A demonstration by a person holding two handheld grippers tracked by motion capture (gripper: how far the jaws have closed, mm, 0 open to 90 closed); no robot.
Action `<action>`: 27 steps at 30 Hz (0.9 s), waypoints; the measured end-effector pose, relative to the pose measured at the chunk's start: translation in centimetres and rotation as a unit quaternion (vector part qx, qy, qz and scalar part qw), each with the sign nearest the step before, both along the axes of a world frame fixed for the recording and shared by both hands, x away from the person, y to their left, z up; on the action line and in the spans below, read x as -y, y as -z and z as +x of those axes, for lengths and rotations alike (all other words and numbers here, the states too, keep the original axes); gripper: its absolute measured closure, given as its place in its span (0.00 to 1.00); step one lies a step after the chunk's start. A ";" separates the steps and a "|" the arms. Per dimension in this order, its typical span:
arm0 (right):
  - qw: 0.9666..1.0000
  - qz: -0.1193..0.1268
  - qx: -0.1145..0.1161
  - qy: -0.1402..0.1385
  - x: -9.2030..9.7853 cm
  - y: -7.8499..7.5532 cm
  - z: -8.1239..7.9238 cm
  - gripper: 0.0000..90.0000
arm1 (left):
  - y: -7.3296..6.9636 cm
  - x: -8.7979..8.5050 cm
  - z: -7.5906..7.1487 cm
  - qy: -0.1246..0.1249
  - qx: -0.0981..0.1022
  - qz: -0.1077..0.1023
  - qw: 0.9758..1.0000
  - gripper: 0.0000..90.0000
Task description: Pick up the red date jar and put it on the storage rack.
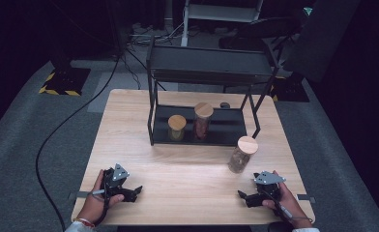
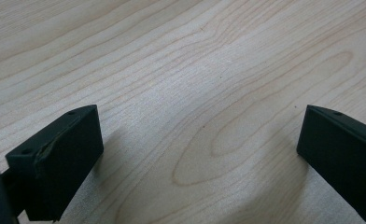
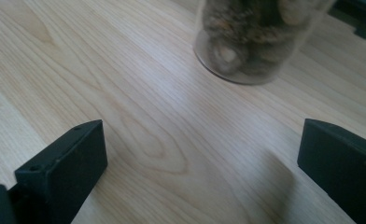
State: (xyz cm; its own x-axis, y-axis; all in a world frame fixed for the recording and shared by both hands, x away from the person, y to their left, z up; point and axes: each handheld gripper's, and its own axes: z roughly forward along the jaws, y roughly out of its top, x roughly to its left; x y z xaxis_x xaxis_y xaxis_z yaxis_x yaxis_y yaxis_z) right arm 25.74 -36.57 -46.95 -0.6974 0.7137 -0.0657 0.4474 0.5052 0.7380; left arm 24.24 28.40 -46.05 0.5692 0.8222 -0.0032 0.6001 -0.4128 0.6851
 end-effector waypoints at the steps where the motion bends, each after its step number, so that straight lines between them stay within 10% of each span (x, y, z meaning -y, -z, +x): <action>1: 1.000 0.001 -0.004 0.002 0.3 0.0 0.1 0.01 | 0.0 0.0 0.0 0.000 0.000 0.000 1.000 0.00; 27: 0.999 0.013 -0.028 0.039 2.6 -0.2 0.8 0.00 | 0.0 -0.1 0.2 0.006 0.001 0.000 1.000 0.00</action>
State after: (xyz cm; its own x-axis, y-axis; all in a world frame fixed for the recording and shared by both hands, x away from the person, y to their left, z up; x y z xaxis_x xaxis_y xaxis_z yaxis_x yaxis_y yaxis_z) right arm 26.51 -39.19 -46.80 -0.6412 0.7673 -0.0082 0.5261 0.4473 0.7233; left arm 24.40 28.52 -46.07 0.5785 0.8157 -0.0028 0.5947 -0.4194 0.6859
